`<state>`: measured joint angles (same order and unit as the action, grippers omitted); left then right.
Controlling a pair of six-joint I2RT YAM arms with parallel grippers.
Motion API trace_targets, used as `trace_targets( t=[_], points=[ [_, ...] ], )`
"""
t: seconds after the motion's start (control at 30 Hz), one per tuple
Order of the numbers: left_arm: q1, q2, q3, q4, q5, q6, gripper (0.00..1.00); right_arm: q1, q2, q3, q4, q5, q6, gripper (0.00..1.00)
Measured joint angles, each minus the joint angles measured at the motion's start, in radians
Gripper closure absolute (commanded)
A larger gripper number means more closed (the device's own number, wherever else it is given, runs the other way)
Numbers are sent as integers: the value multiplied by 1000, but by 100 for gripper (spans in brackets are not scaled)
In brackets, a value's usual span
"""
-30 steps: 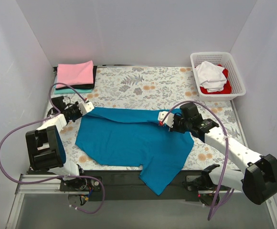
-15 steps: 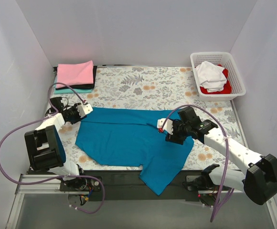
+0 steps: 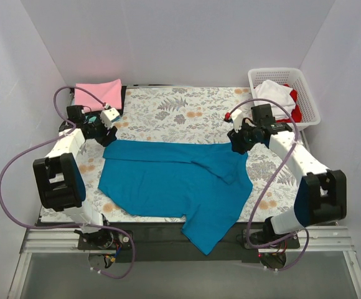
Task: Fold and stack the t-shirts
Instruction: Fold the tshirt
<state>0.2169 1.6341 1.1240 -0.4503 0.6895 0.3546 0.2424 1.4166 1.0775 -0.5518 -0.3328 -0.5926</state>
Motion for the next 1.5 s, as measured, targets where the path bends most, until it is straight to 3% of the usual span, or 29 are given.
trace_targets(
  t=[0.27, 0.63, 0.83, 0.9, 1.07, 1.2, 1.3, 1.4, 1.5],
  points=[
    [-36, 87, 9, 26, -78, -209, 48, -118, 233, 122, -3, -4, 200, 50],
    [-44, 162, 20, 47, -158, -300, 48, -180, 405, 187, 0, -23, 360, 50],
    [-44, 162, 21, 60, -154, -307, 48, -182, 455, 208, 2, -48, 397, 56],
    [-44, 159, 20, 61, -138, -300, 49, -182, 467, 214, 3, -59, 405, 63],
    [-55, 73, -37, 42, 14, -210, 49, -189, 494, 223, 2, -77, 417, 69],
    [-222, -83, -100, 35, 90, -101, 50, -202, 494, 223, 3, -87, 420, 63],
    [-475, -143, -124, 105, 113, -43, 50, -214, 494, 223, 2, -91, 426, 61],
    [-686, -116, -125, 178, 109, -2, 50, -225, 496, 223, 2, -103, 438, 57],
    [-817, -19, -86, 208, 92, 43, 50, -240, 504, 223, 3, -127, 453, 54]
  ],
)
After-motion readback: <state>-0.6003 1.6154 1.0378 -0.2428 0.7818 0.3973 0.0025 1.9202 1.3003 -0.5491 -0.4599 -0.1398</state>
